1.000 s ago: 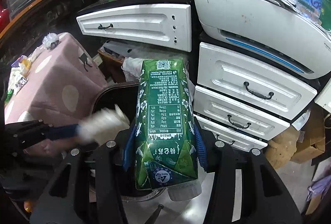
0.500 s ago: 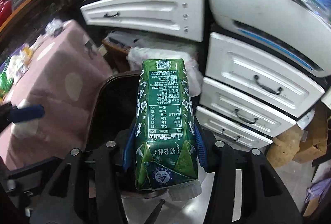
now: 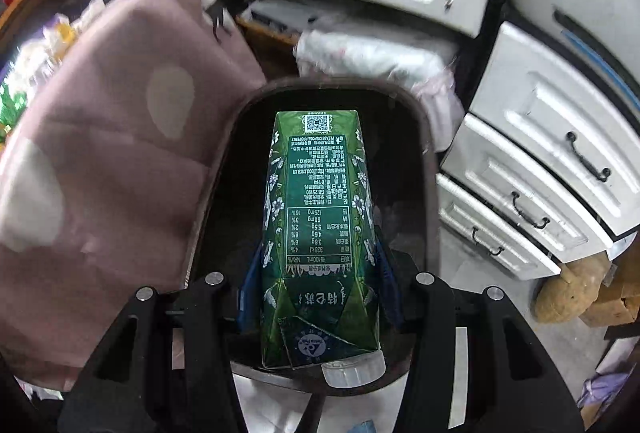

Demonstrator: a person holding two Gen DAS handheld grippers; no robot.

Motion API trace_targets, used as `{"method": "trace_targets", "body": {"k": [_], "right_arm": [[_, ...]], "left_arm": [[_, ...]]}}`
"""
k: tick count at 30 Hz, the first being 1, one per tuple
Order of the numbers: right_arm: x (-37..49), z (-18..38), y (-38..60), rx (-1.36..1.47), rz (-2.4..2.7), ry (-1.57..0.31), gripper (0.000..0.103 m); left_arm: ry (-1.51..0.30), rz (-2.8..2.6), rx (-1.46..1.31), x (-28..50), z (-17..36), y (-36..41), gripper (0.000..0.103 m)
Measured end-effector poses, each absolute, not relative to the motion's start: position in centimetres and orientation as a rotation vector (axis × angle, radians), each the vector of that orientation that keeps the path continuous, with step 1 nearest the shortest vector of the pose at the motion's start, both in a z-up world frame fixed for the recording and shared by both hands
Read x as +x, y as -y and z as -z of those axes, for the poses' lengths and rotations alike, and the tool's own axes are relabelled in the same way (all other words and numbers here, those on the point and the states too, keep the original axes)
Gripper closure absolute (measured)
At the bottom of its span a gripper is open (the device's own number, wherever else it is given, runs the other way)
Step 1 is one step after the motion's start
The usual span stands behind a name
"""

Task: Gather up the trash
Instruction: 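Carry the carton to the black bin and open the right tool, then return the right tool to the table and grasp white tissues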

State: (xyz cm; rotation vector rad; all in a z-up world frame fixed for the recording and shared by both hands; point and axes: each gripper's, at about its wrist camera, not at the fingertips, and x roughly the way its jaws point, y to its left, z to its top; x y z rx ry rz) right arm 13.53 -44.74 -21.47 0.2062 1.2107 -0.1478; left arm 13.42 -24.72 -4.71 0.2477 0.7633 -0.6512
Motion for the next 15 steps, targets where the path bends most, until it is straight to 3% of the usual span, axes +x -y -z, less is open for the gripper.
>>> {"method": "trace_targets", "body": {"k": [10,13,15], "right_arm": [[15.6,27.5,43.9,0.205,0.164,-1.368,0.053],[15.7,27.7,44.0,0.209,0.178,-1.371,0.041],[15.5,27.4,43.9,0.209,0.186,-1.367,0.041]], "left_arm": [[-0.794,0.522,0.19,14.6,5.5,17.8,0.006],[-0.806,0.498,0.176,14.6,6.1,16.4,0.006],[-0.818,0.481,0.162,14.6,6.5,15.5,0.006]]}}
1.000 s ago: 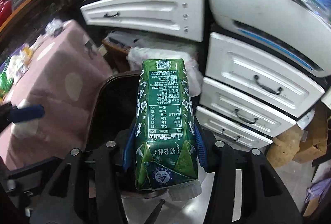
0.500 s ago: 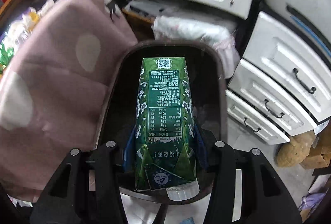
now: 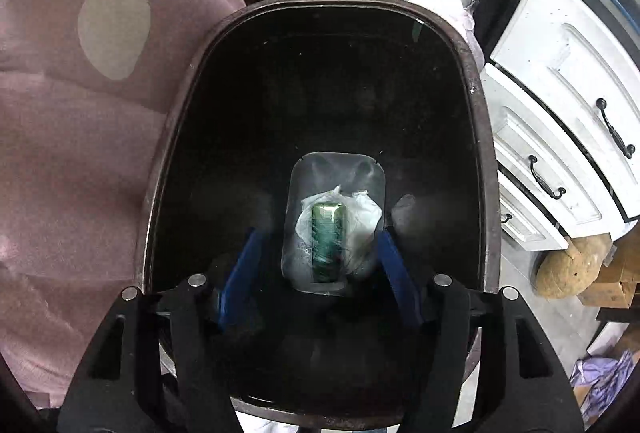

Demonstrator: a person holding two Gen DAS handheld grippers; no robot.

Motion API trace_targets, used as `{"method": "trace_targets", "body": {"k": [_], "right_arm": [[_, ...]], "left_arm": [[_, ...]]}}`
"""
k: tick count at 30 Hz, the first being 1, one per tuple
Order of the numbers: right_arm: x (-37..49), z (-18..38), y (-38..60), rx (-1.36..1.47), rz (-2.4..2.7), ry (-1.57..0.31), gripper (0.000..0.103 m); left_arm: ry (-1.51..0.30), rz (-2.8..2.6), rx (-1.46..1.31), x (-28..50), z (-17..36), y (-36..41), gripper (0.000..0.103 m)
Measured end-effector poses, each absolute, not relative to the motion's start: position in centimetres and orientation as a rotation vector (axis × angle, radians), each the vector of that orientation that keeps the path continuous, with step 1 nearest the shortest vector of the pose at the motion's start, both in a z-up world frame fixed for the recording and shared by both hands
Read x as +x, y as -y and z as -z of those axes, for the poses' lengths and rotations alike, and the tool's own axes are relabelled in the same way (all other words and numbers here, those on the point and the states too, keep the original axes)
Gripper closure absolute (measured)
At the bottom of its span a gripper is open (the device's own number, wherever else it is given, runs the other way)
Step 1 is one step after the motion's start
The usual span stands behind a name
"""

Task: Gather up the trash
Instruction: 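Return the right tool to the table and grasp white tissues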

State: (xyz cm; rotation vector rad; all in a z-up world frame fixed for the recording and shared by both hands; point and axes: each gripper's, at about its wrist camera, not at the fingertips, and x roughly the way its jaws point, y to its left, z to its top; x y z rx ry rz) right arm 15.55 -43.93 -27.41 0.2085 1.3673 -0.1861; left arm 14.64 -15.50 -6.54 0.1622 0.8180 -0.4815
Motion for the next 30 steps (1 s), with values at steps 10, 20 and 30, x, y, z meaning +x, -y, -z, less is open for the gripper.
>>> {"method": "trace_targets", "body": {"k": [10,20,30], "right_arm": [[14.8,19.6,42.6,0.142,0.209,-1.164,0.033],[16.1,11.0,36.3,0.111,0.059,-0.978,0.021],[20.6,8.8,24.6,0.027,-0.2,-0.957,0.02]], "left_arm": [[-0.802,0.419,0.125,14.0,6.6,10.8,0.006],[-0.766,0.338,0.129,13.7,6.1,5.8,0.006],[-0.742,0.29,0.101,14.1,5.4,2.1,0.006]]}}
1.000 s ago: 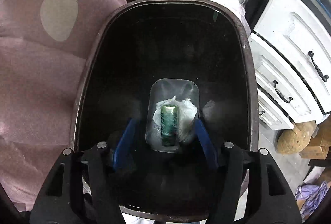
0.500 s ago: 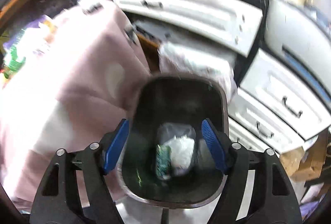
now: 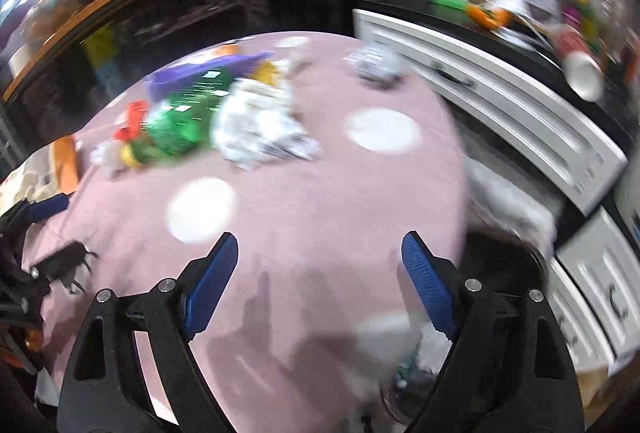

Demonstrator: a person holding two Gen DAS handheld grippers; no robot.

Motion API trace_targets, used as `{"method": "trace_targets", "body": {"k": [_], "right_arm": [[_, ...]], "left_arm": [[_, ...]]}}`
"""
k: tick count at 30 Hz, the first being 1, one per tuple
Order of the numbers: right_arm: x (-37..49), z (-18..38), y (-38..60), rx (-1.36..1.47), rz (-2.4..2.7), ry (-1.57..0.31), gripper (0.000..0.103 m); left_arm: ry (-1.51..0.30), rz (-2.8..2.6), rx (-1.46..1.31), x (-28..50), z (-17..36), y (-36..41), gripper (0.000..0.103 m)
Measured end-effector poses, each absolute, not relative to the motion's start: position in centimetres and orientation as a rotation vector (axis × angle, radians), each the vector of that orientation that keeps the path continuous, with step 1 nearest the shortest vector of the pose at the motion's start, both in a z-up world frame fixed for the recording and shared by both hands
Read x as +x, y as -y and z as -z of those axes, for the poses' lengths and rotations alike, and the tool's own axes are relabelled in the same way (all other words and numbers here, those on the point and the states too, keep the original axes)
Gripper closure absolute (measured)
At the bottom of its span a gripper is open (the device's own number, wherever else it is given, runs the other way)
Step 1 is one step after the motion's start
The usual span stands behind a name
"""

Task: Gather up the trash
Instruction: 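Return the right tool to the table and grasp white tissues, then grasp the green soda bottle with the left tool and lift it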

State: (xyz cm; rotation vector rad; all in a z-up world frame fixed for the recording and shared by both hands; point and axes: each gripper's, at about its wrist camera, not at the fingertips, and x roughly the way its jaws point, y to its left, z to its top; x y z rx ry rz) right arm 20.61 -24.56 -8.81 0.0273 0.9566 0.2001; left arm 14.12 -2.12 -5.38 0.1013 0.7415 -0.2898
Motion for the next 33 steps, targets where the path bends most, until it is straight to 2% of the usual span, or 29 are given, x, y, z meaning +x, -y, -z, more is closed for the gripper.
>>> {"method": "trace_targets", "body": {"k": [7,13,15,17,18,19,20,23,33], "right_arm": [[26.2,8.9,17.7,-0.092,-0.273,-0.958,0.02],[29.9,9.6,16.5,-0.119,-0.255,-0.959,0.02],[30.9,9.8,16.1,-0.139,-0.241,-0.969,0.029],[31.5,10.2,16.0,-0.151,-0.222,-0.986,0.056],[31.5,10.1,16.1,-0.157,-0.205,-0.971,0.065],[31.4,9.9,16.3,-0.151,-0.21,-0.961,0.081],[31.2,9.7,16.5,-0.126,-0.24,-0.961,0.086],[30.2,9.1,16.8,-0.122,-0.23,-0.927,0.09],[26.1,6.3,19.3,-0.044,-0.271,-0.873,0.09]], "left_arm": [[-0.74,0.257,0.102,14.1,5.4,0.1,0.006],[-0.745,0.242,0.094,14.6,5.5,-1.3,0.006],[-0.749,0.245,0.087,14.7,5.6,-1.4,0.006],[-0.753,0.248,0.085,14.8,5.7,-1.4,0.006],[-0.753,0.251,0.086,14.8,5.8,-1.3,0.006],[-0.753,0.255,0.087,14.9,5.9,-1.2,0.006],[-0.753,0.26,0.09,15.0,5.9,-1.1,0.006],[-0.758,0.269,0.107,15.4,6.1,-0.5,0.006],[-0.724,0.396,0.242,19.3,4.2,2.5,0.006]]}}
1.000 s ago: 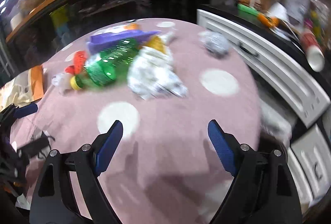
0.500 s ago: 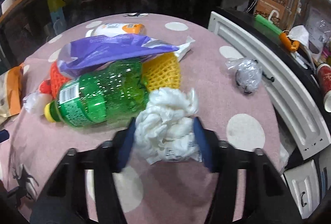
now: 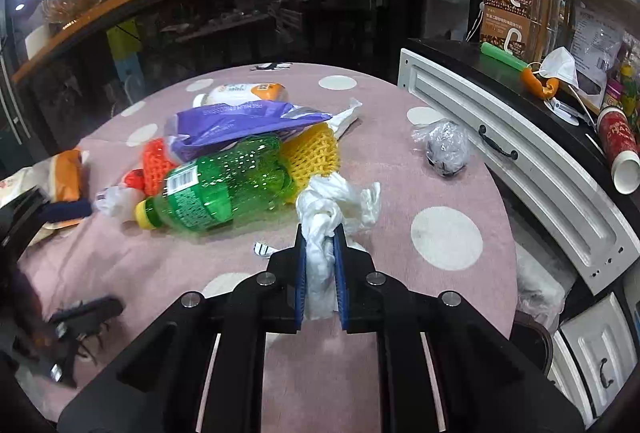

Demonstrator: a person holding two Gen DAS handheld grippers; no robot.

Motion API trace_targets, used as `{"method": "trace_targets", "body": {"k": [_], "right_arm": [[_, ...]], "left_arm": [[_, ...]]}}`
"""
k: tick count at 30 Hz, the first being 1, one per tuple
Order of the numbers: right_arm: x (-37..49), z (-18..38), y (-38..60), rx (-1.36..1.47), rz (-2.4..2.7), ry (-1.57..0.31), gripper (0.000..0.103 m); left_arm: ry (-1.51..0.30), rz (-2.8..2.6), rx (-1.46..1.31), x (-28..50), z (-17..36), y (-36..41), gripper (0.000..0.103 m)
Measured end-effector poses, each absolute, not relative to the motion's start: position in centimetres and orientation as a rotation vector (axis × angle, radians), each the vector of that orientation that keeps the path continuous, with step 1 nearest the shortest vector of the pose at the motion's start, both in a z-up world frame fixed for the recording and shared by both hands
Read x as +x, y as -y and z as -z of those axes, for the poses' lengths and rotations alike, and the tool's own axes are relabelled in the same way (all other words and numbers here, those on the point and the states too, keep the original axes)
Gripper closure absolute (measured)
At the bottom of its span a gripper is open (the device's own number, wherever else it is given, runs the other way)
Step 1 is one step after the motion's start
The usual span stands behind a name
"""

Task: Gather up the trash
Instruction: 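Grasp the green soda bottle with the left tool and lift it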

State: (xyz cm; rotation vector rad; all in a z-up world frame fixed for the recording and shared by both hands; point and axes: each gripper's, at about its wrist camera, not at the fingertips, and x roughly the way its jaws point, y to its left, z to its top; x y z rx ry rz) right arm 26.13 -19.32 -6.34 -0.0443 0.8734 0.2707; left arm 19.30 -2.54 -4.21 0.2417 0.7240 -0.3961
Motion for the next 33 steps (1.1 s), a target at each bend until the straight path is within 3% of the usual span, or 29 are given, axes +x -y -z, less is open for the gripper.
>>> {"method": "trace_targets", "body": {"k": [17,22,24,33], "right_arm": [[20.2,4.9,23.2,0.035,-0.289,-0.868,0.09],[19.4,5.7,24.3,0.053,-0.279,-0.882,0.09],[19.3,6.0,24.6,0.06,-0.278,-0.889,0.09],[18.6,6.1,24.6,0.055,-0.288,-0.882,0.09]], "left_arm": [[-0.837,0.444,0.461,28.2,5.9,7.8,0.015],[-0.874,0.422,0.541,29.7,7.2,8.5,0.026],[-0.895,0.408,0.545,30.2,7.6,8.7,0.038],[-0.866,0.389,0.498,29.2,7.6,9.2,0.04]]}}
